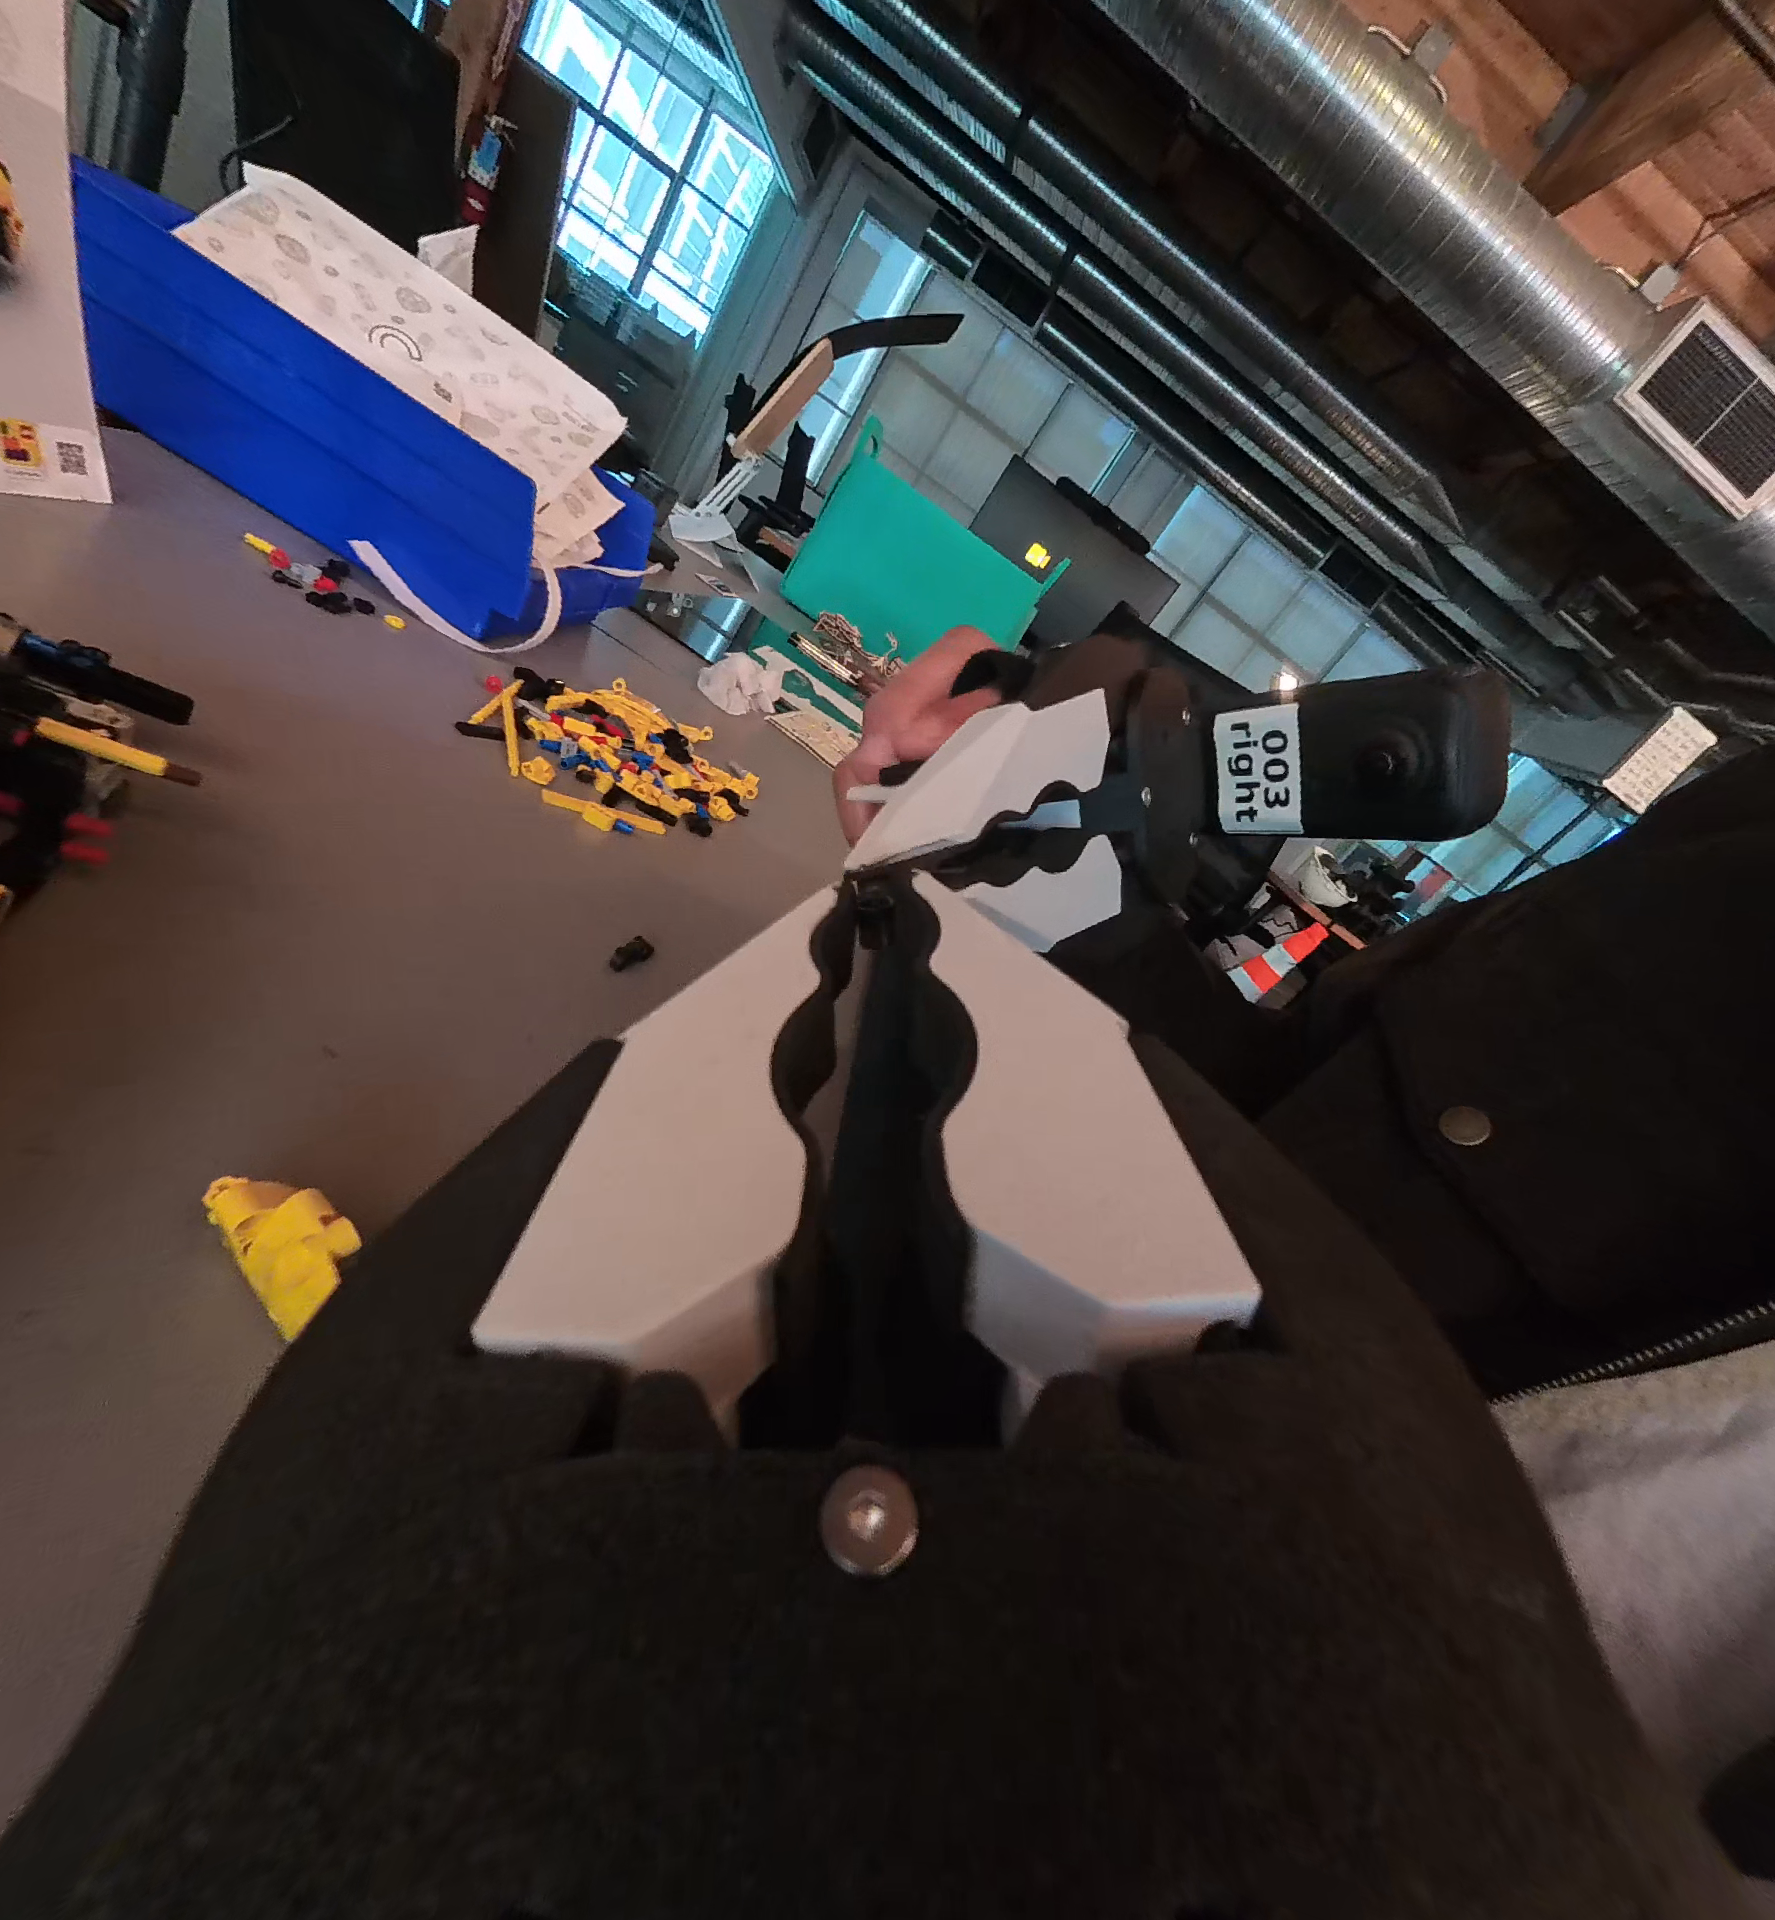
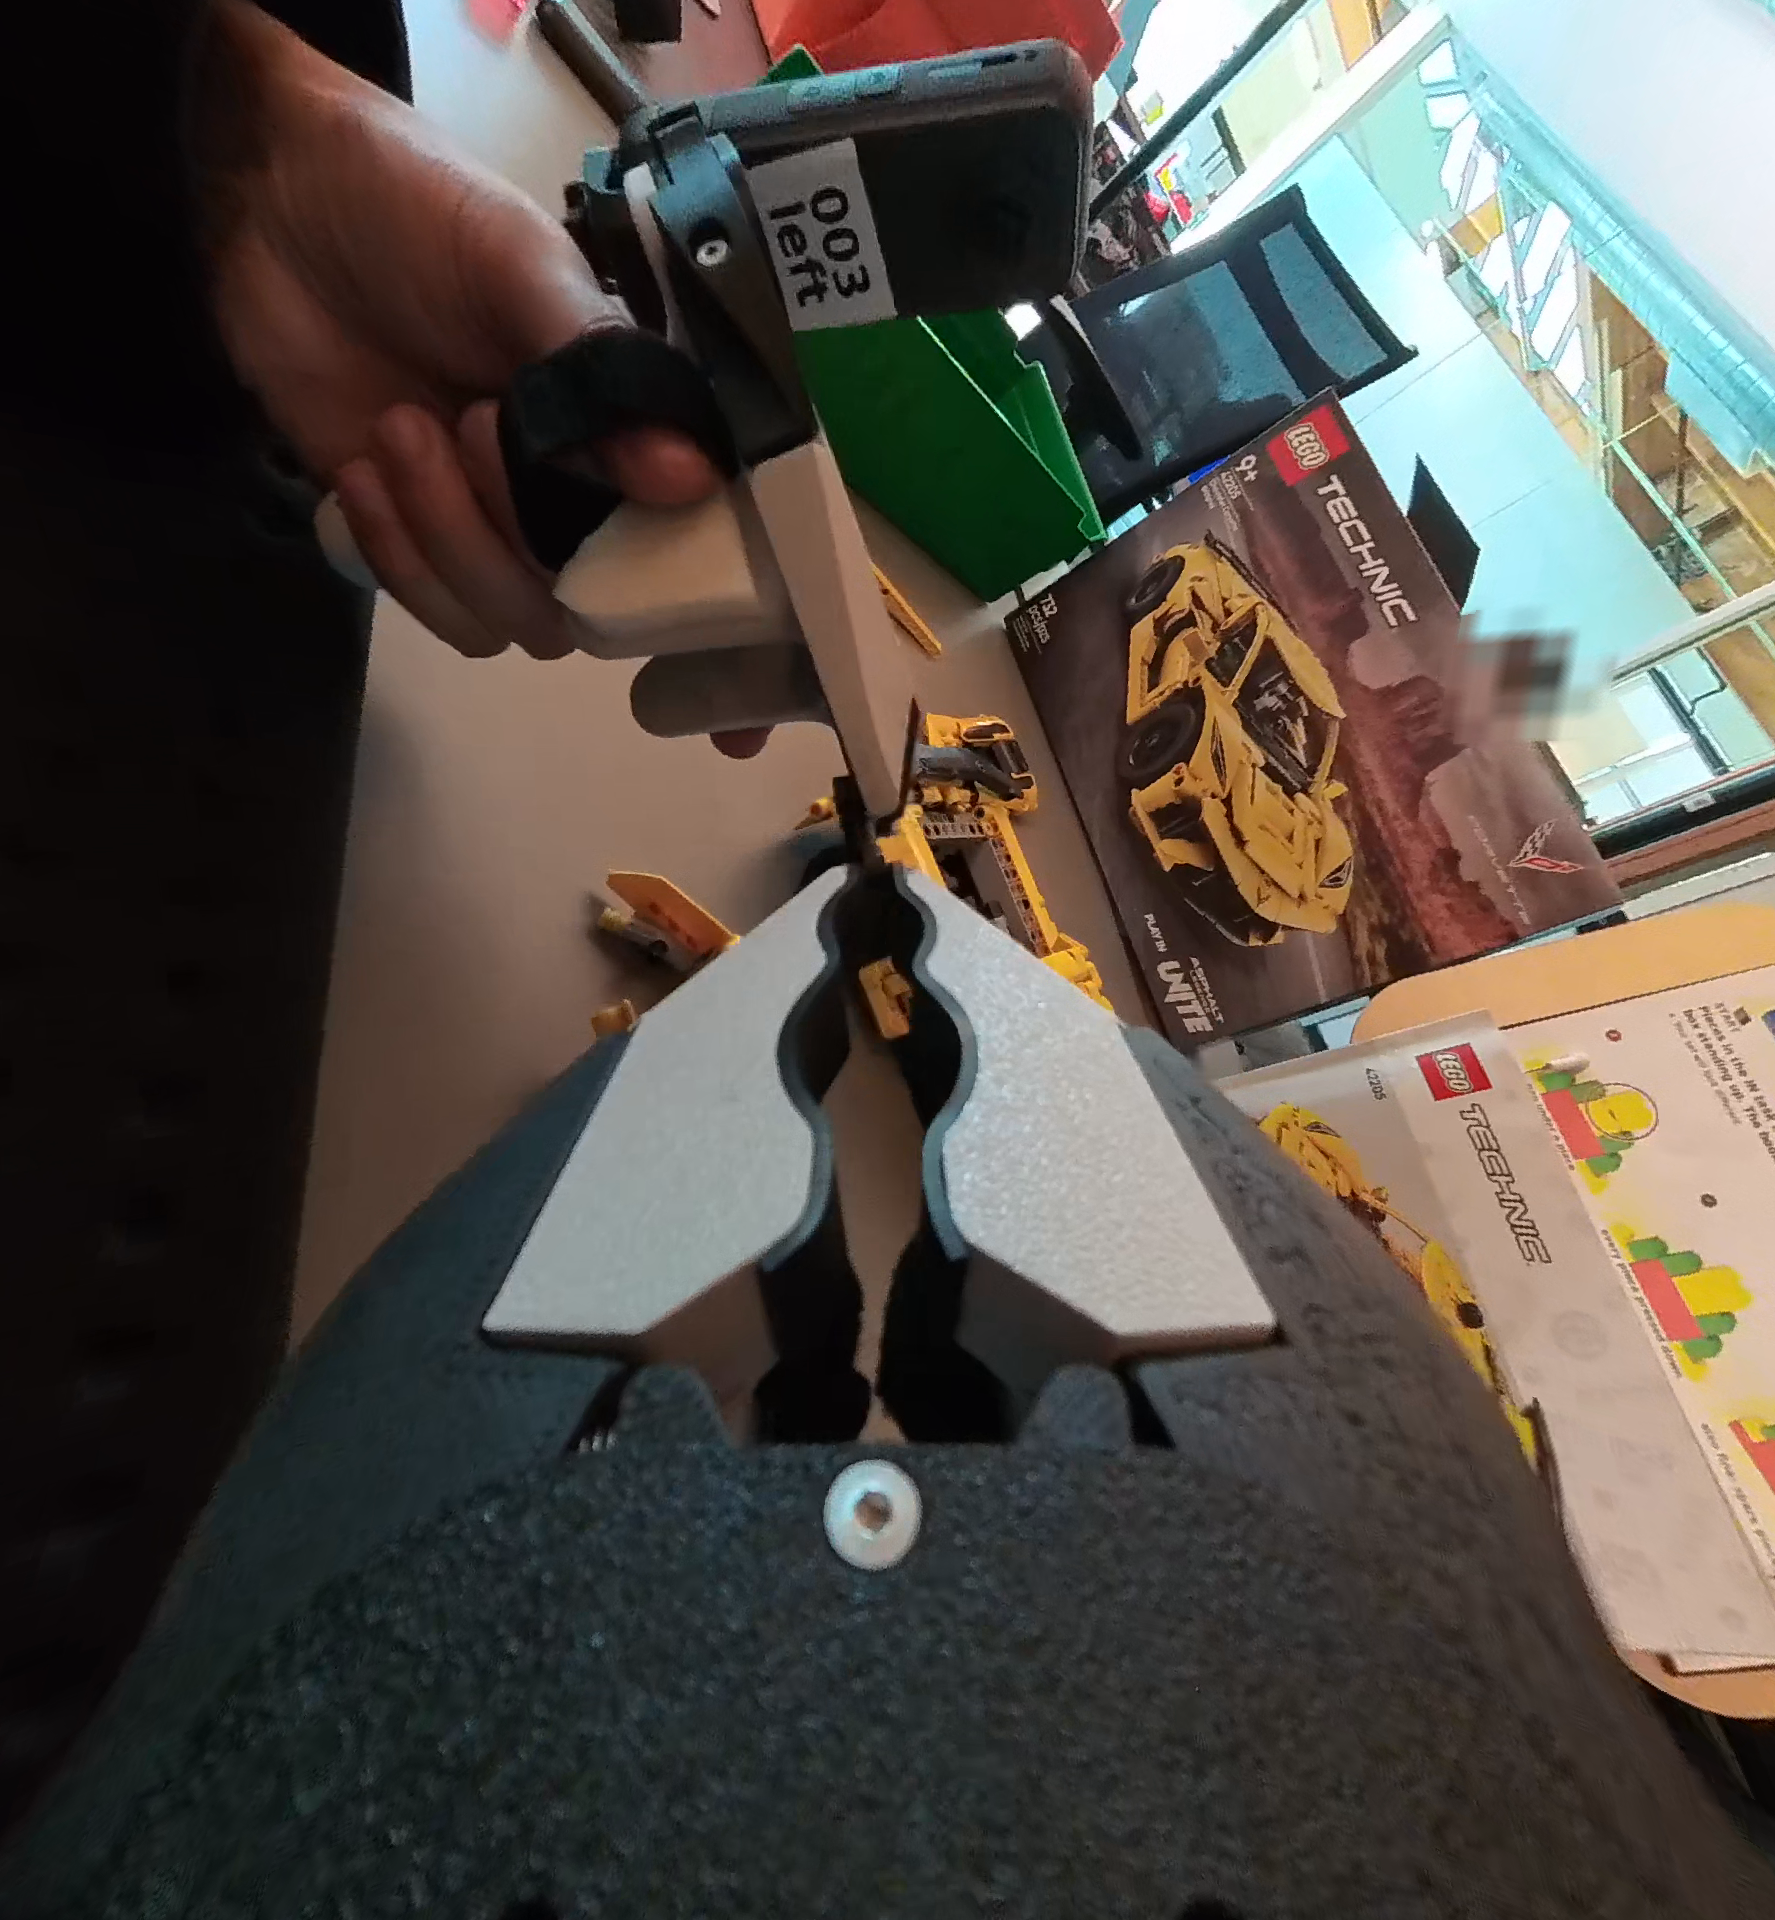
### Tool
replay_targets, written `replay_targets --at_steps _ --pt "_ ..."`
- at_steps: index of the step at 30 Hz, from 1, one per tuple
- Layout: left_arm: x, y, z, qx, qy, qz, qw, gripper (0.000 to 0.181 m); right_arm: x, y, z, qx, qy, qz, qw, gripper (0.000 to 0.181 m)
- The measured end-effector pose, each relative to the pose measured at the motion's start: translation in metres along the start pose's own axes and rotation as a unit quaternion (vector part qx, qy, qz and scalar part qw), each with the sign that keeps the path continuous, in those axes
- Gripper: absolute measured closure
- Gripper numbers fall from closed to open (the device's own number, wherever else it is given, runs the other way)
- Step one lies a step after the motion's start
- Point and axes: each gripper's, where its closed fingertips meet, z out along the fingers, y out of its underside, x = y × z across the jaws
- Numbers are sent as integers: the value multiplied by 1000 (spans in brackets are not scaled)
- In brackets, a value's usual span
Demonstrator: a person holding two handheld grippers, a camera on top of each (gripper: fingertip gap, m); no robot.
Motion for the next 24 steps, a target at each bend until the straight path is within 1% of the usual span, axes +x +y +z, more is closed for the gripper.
replay_targets --at_steps 4,8,12,18,24 --pt "6 -1 -2 -3 7 17 1000 175 0 -6 -2 15 -11 18 1000 179" --pt "13 -2 -3 1 29 15 999 175 -1 -12 -6 35 -28 49 998 179" --pt "21 -2 -3 1 51 17 999 172 -1 -16 -10 37 -33 45 998 179" --pt "25 1 -3 -13 49 49 998 174 -3 -19 -14 34 -43 34 998 178" --pt "31 2 -6 -19 60 68 996 175 -4 -23 -20 42 -73 45 995 178"
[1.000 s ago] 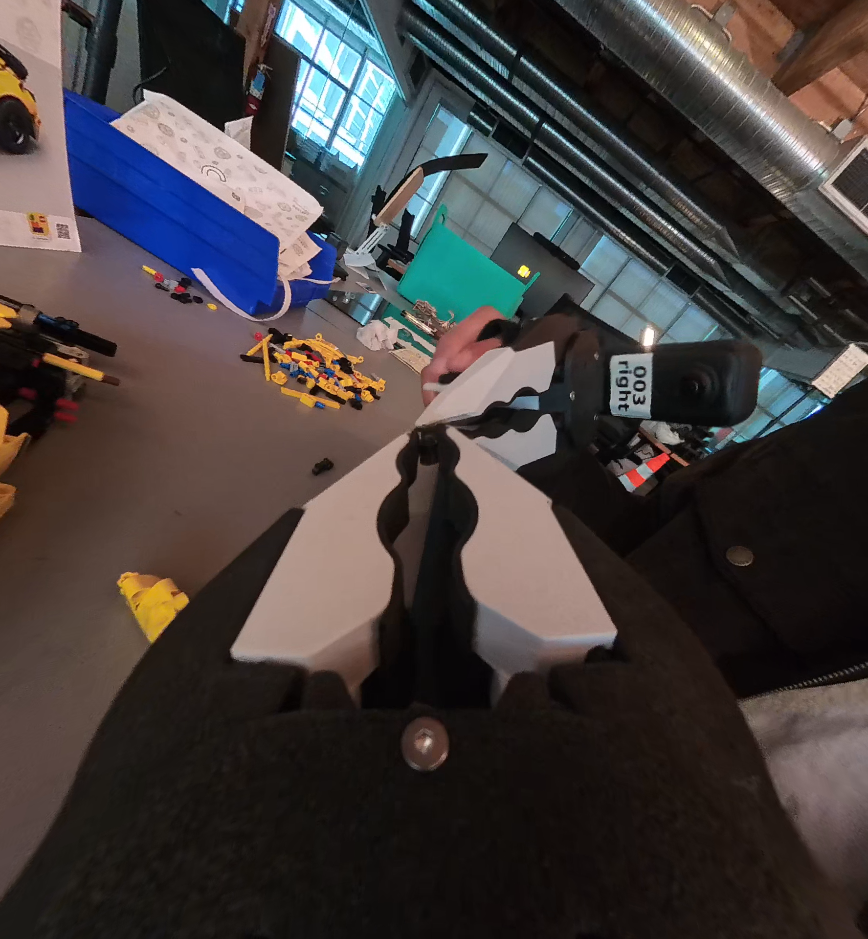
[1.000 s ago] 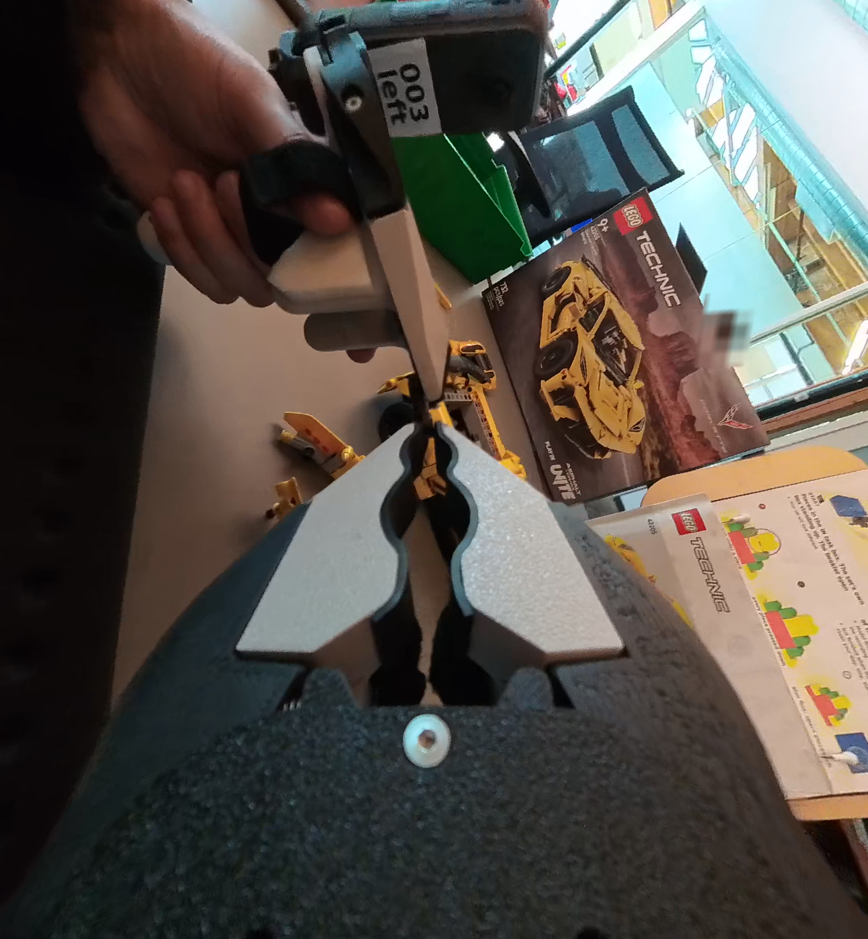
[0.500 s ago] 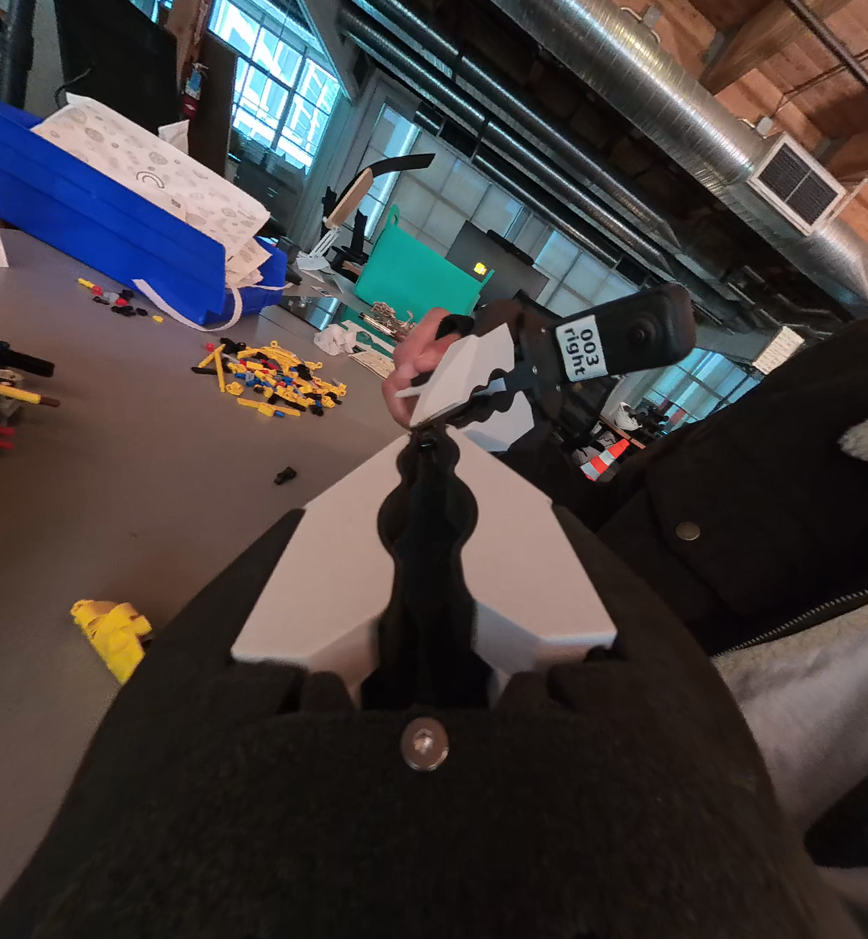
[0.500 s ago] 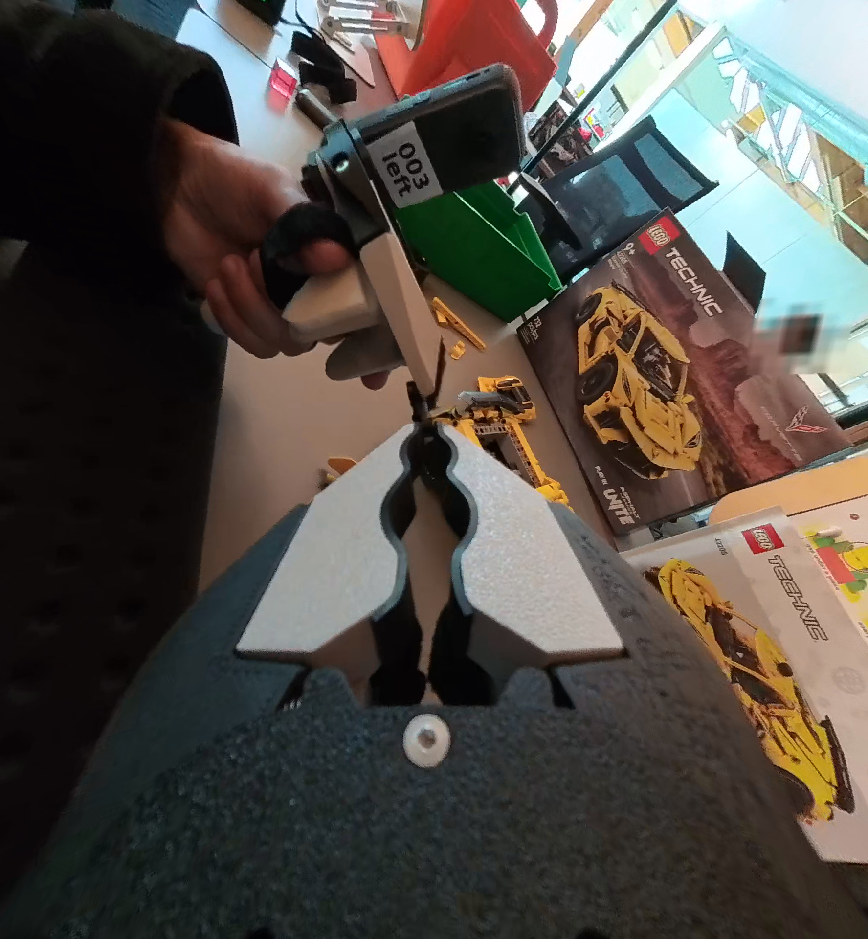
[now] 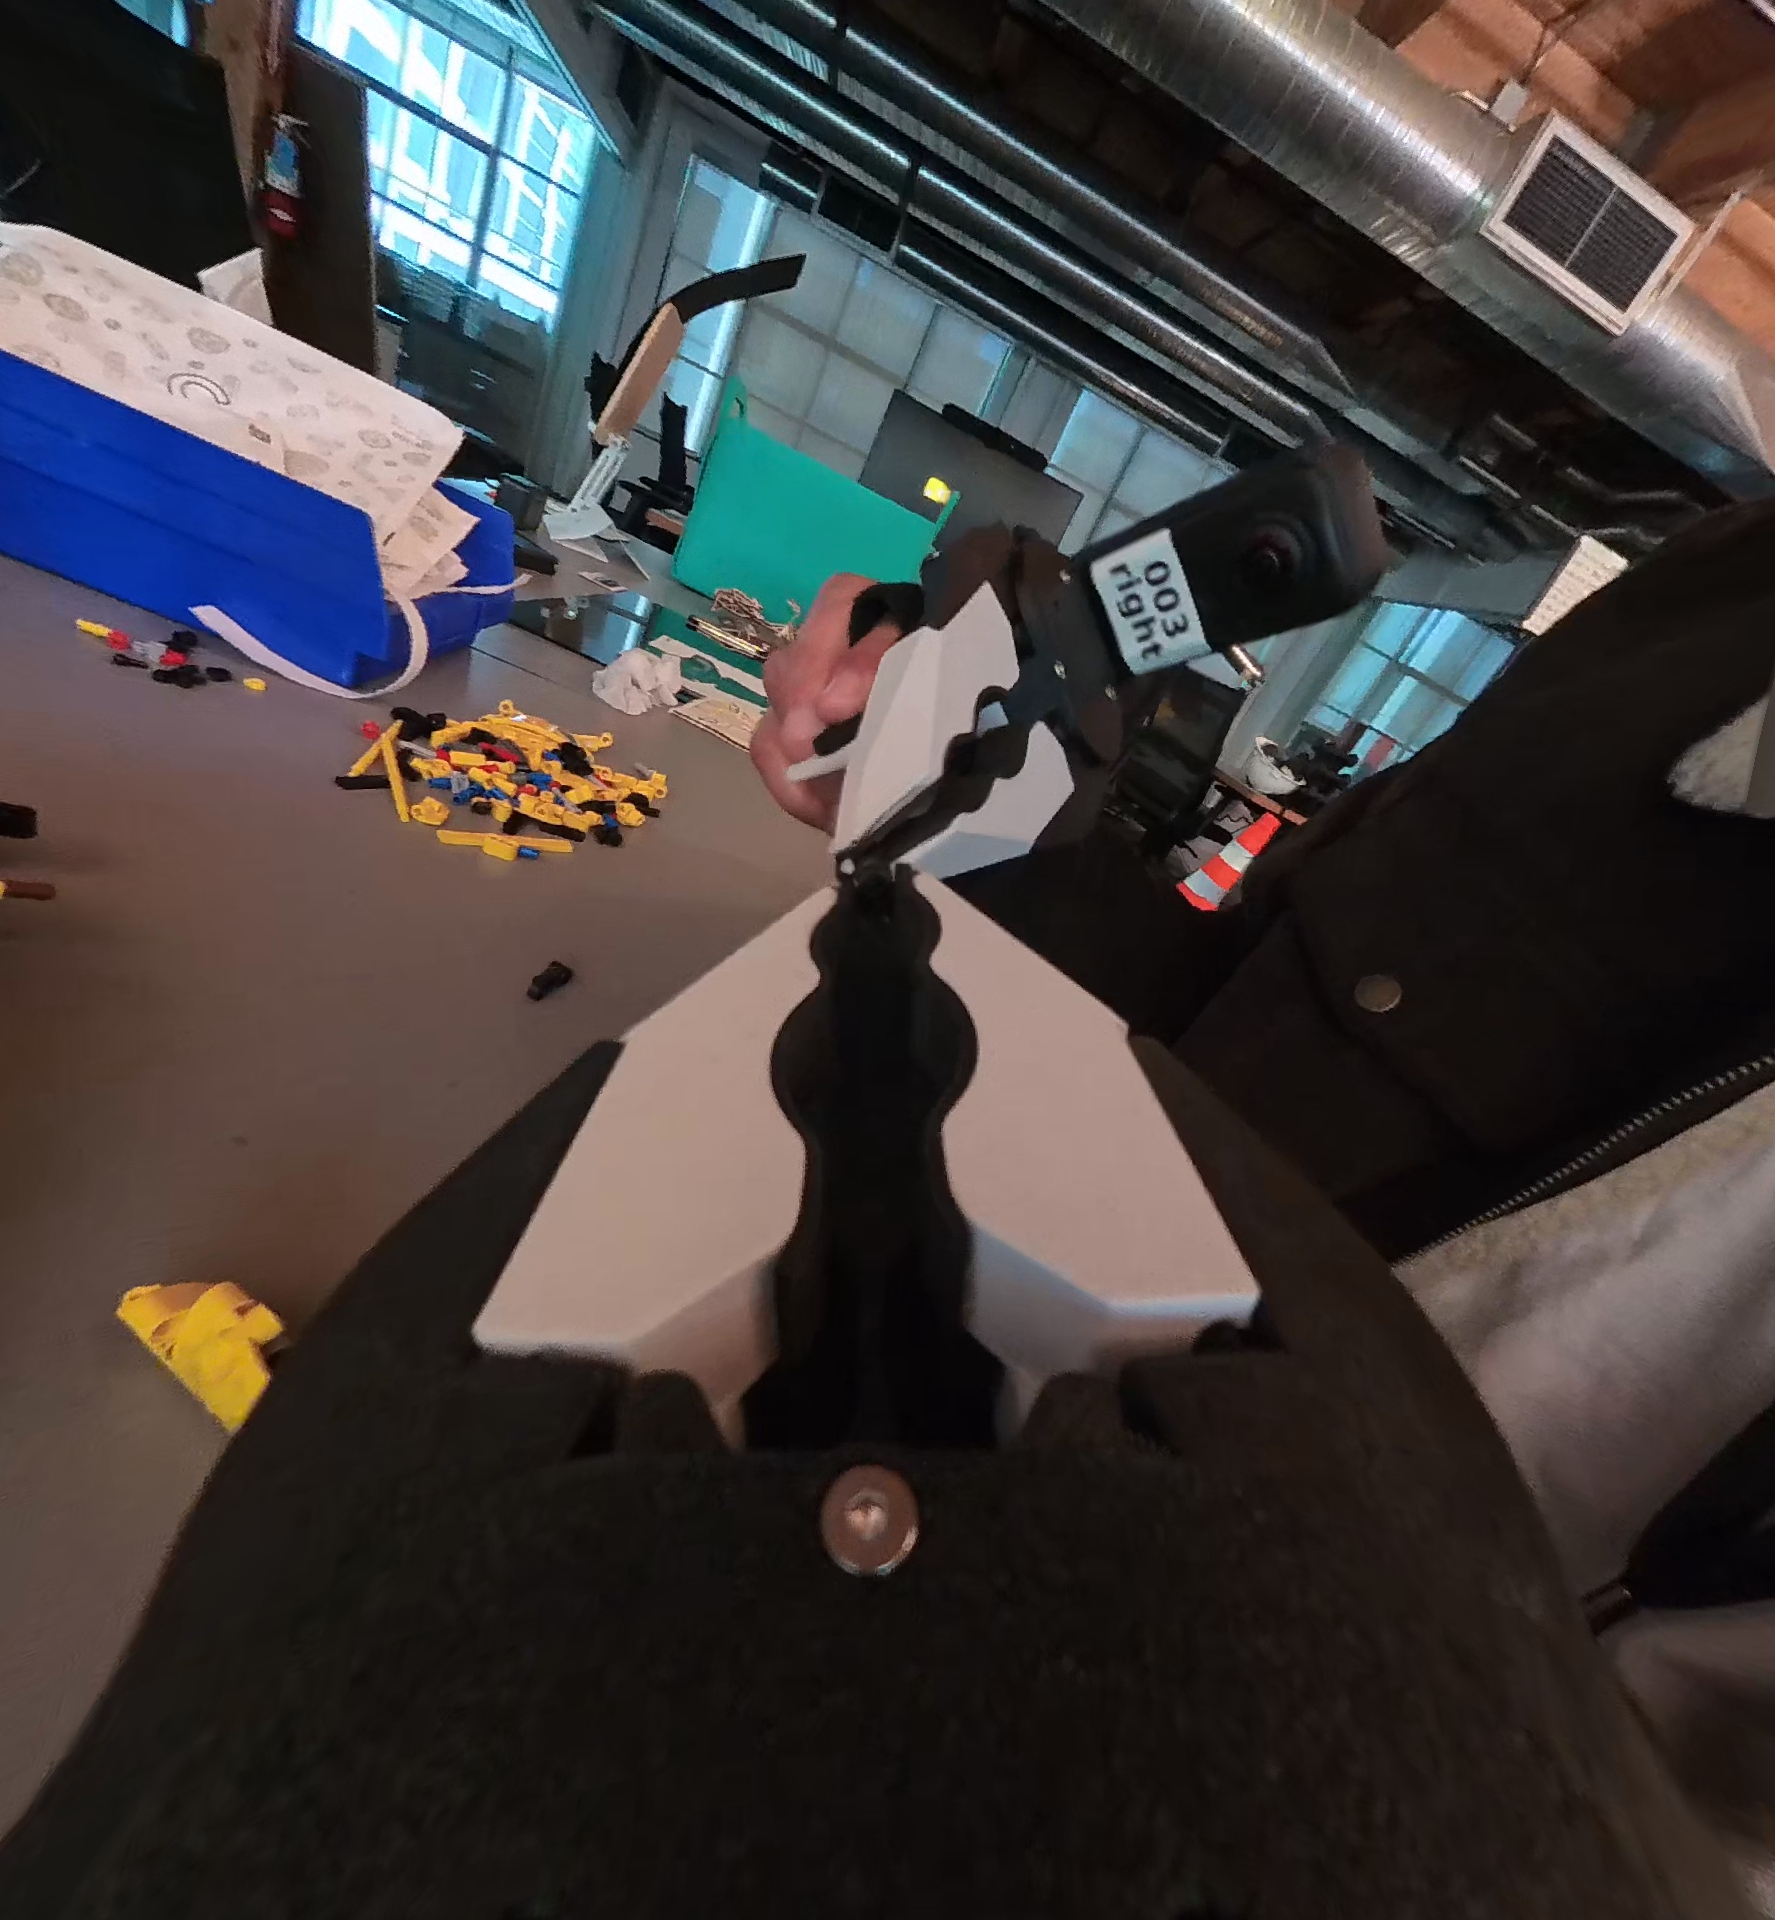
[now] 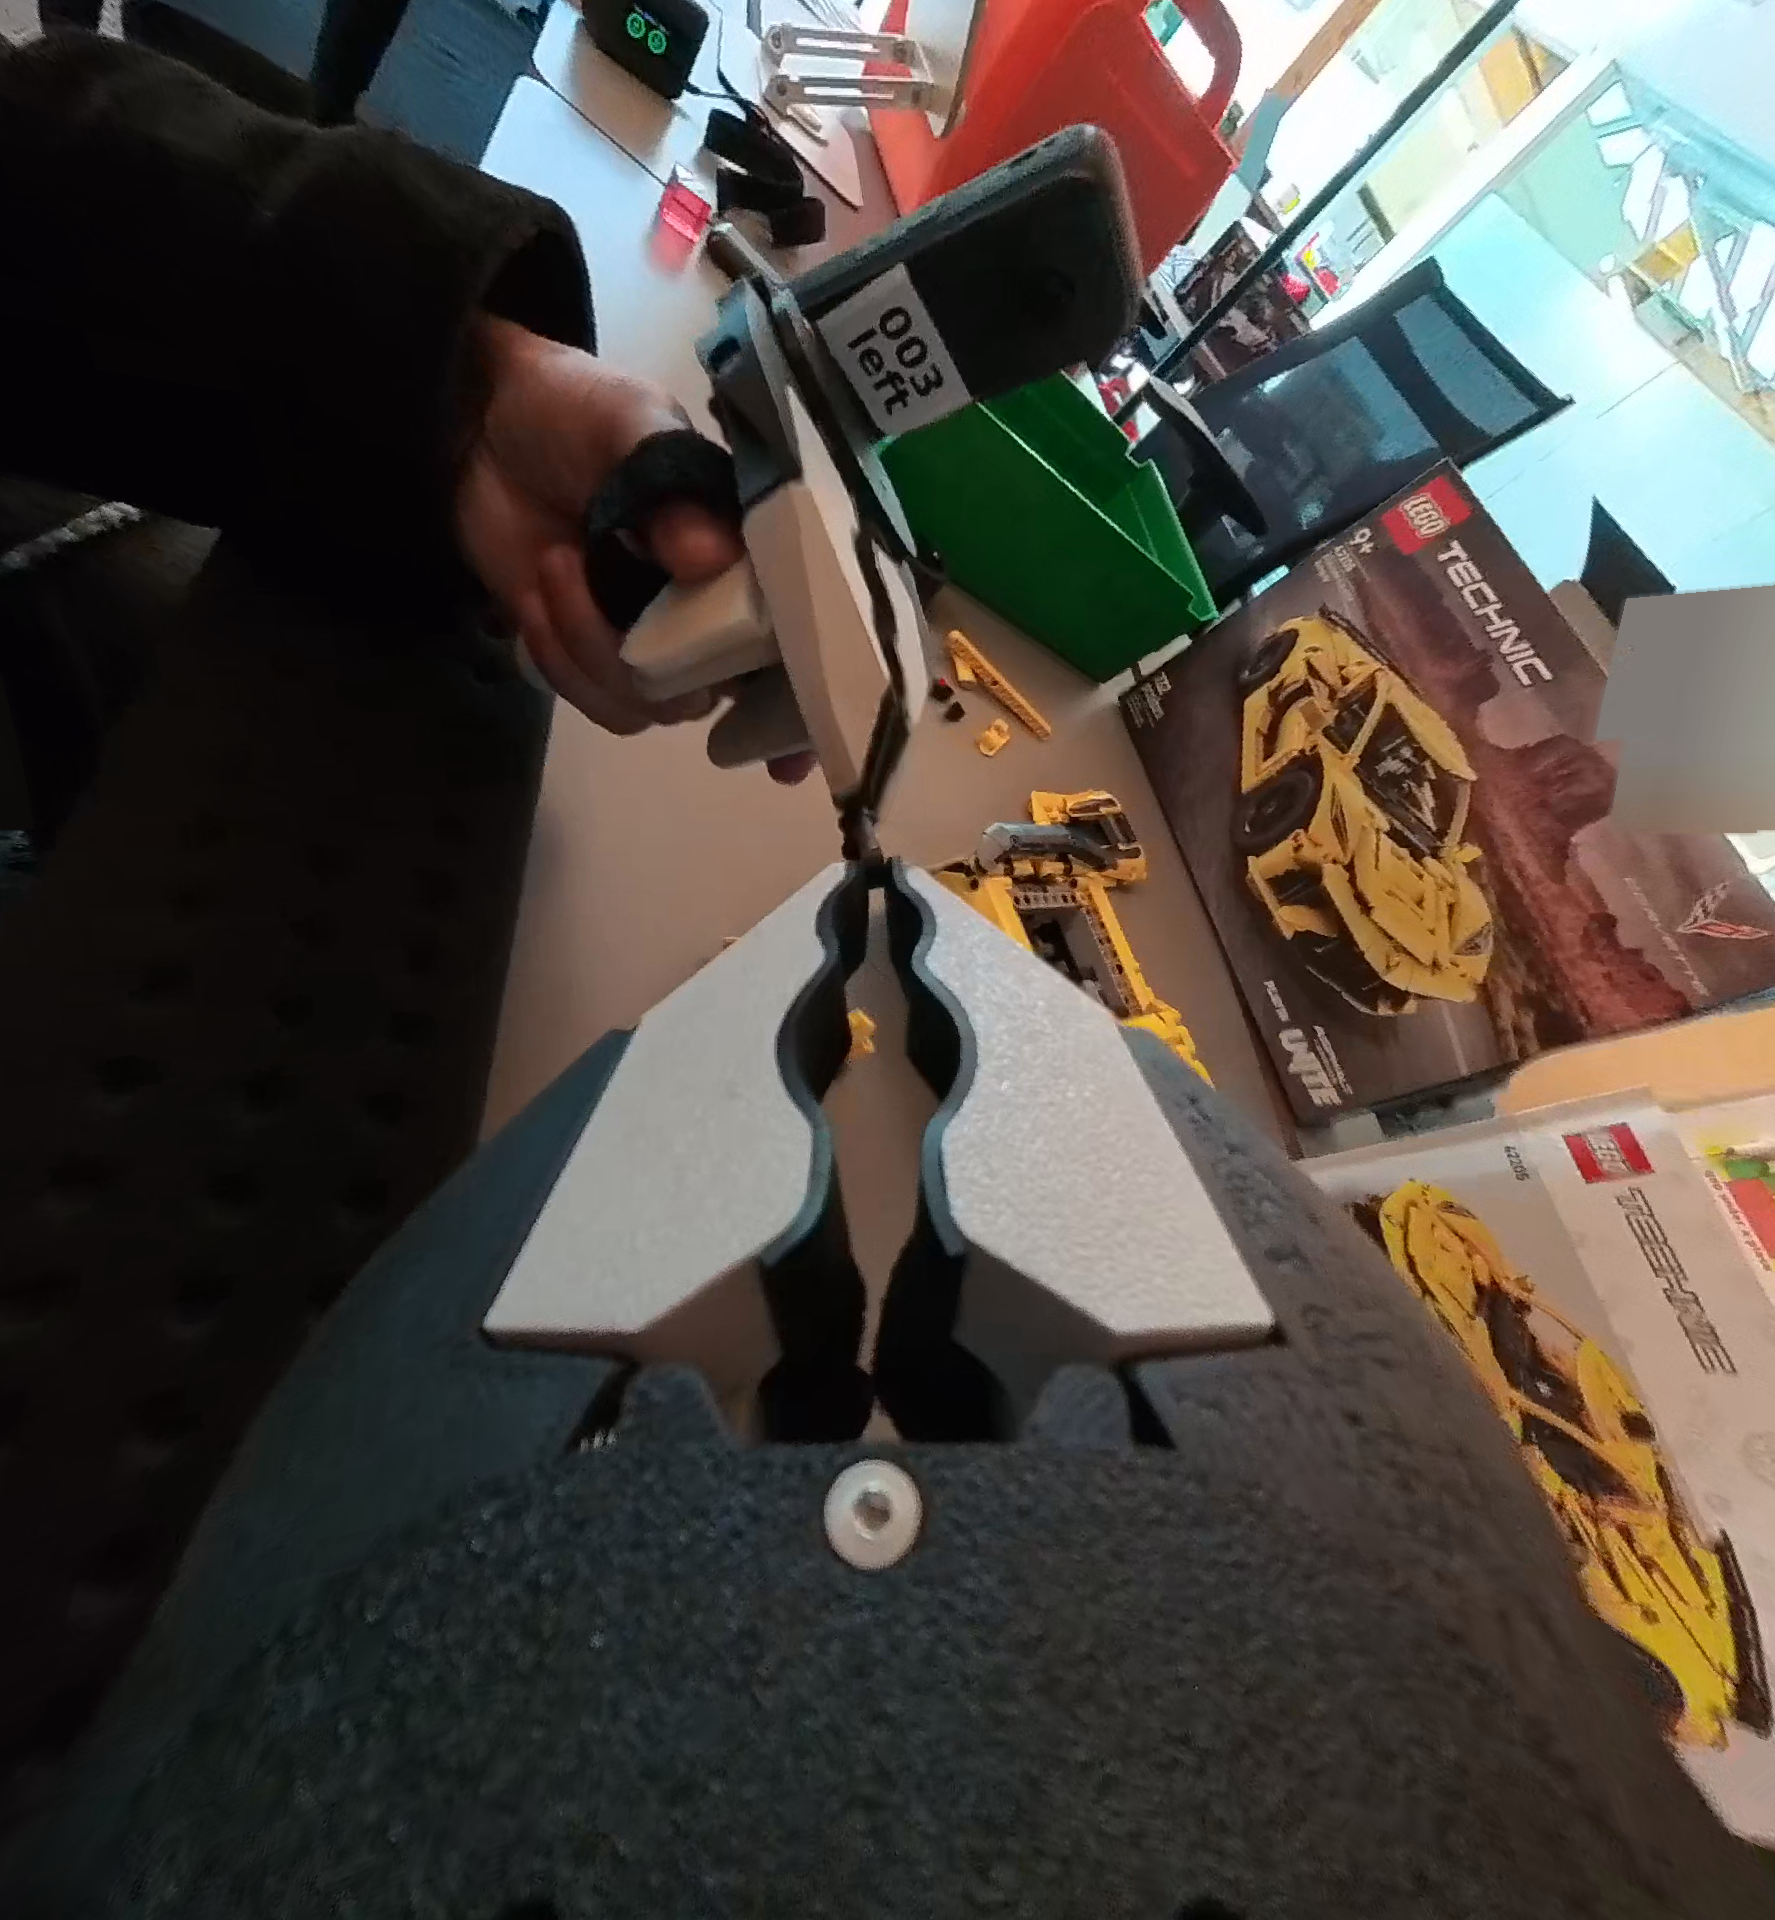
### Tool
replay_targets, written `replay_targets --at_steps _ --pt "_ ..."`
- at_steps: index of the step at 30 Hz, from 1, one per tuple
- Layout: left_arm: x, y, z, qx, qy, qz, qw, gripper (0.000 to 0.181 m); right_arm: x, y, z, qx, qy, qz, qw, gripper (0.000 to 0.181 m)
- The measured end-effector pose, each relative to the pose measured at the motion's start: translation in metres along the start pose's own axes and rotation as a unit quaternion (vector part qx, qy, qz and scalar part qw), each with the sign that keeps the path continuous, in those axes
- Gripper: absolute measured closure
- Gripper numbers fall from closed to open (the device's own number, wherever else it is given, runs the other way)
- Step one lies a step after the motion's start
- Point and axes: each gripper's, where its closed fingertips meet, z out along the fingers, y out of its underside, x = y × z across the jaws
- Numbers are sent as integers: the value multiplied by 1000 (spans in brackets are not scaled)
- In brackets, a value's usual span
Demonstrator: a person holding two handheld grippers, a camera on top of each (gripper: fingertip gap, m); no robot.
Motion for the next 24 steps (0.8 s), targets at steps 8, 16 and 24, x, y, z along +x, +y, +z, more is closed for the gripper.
replay_targets --at_steps 8,16,24 --pt "-13 -25 -29 74 -19 -28 997 174 72 93 -103 -94 104 199 970 178" --pt "-42 31 12 -93 -107 2 990 175 60 299 -167 -376 216 408 804 179" --pt "-104 54 137 -326 -149 25 933 174 76 292 -209 -345 265 416 799 147"
